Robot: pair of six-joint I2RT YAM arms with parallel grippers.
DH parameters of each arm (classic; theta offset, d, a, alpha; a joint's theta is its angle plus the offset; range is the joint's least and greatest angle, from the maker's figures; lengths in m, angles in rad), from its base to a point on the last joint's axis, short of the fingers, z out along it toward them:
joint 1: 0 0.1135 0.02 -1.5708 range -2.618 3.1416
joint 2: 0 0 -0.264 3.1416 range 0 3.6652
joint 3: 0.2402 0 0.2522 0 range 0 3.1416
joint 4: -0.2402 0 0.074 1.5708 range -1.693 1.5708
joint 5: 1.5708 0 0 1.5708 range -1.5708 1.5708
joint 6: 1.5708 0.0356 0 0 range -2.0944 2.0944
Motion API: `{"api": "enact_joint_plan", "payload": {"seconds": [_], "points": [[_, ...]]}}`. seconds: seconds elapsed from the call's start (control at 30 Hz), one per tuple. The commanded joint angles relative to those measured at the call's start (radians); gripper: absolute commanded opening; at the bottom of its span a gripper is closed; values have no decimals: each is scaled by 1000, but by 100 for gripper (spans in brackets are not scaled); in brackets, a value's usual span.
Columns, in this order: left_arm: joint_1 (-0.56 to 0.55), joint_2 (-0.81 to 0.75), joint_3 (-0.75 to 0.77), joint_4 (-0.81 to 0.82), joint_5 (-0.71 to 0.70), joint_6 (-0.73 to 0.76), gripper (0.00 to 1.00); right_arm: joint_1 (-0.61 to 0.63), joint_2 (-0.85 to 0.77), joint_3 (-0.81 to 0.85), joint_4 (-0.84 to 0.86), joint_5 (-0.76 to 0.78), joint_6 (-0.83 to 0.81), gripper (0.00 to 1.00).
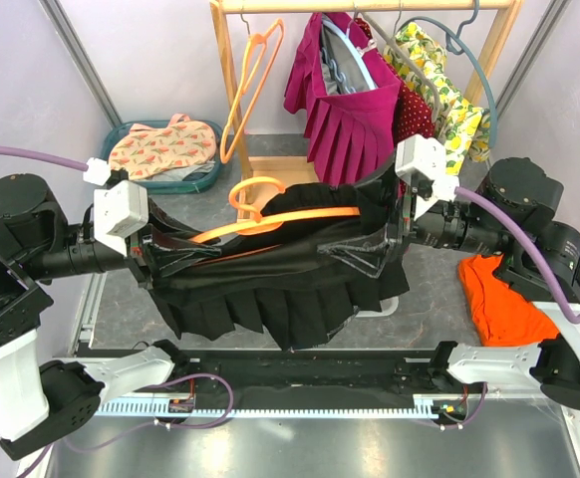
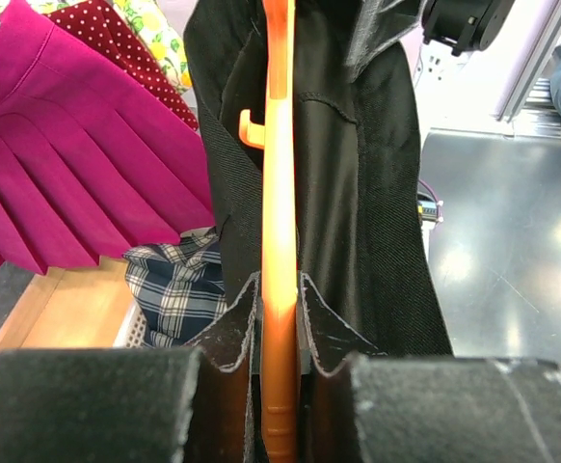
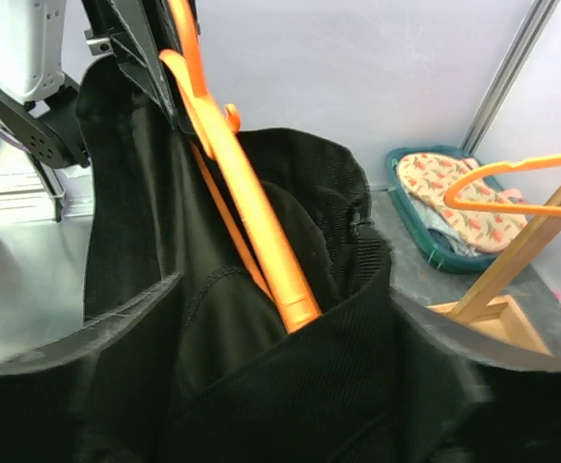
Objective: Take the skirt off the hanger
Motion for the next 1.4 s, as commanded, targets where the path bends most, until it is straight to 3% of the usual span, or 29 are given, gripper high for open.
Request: {"api": "enact_joint_plan", "payload": {"seconds": [0.0,0.03,0.1,0.13,0.27,0.4,0.63,0.7,0.87,1.1,1.17,1.27,1.3,1.37], "points": [[-2,-9,12,119,11,28,2,1,28,15,-41,-49,11,70],[-2,-10,12,120,11,28,2,3,38,16,-44,-49,13,47],[-2,-10,11,119,10,28,2,1,49,32,-46,-23,14,12],[-2,-9,9,119,8,26,2,1,58,44,-41,-5,16,0],[-3,-7,-6,125,30,19,2,1,95,108,-41,2,8,0],[-2,0,-34,133,73,-11,21,1,136,182,-41,-11,5,0],[-2,8,-71,136,108,-21,28,1,152,193,-10,-8,10,0],[-2,7,-77,134,103,-20,25,1,149,187,-1,-3,14,0],[-2,-7,-84,117,79,3,3,3,127,168,5,32,10,0],[-2,-26,-86,77,34,54,2,1,95,150,8,153,-6,0],[-2,-27,-77,73,24,58,2,1,91,132,16,196,-6,4],[-2,-19,-57,73,7,58,2,1,78,87,34,247,0,45],[-2,-19,-49,74,1,60,2,1,74,70,36,265,2,68],[-2,-15,-45,74,-24,71,2,1,69,55,36,319,5,80]]}}
